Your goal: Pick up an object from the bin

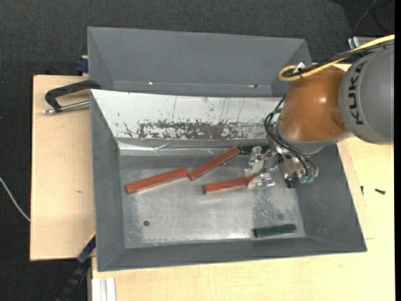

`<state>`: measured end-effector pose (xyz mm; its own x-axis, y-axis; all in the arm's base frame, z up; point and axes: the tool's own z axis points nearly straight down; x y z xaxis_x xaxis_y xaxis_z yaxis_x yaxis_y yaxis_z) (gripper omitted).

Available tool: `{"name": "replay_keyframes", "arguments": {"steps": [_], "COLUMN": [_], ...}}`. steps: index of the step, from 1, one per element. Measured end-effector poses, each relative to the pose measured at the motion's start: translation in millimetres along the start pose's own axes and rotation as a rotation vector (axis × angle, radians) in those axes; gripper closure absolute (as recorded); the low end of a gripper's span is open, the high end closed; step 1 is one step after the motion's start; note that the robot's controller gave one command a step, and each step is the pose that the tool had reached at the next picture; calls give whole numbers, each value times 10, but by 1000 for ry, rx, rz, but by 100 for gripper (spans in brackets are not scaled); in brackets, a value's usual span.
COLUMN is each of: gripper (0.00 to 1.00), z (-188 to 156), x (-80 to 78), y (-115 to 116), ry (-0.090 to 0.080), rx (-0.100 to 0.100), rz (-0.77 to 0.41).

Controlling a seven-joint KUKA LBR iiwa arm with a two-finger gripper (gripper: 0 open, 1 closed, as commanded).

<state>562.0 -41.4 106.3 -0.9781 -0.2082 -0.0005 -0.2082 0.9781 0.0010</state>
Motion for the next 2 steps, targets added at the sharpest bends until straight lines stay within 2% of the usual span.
{"name": "replay_keyframes", "arguments": {"steps": [1, 2], "gripper": [100, 100], "z": [-652, -1376], "x": [350, 37], "y": [-246, -283], "ry": [0, -5], "rx": [-1, 2], "rz": [-40, 115]}}
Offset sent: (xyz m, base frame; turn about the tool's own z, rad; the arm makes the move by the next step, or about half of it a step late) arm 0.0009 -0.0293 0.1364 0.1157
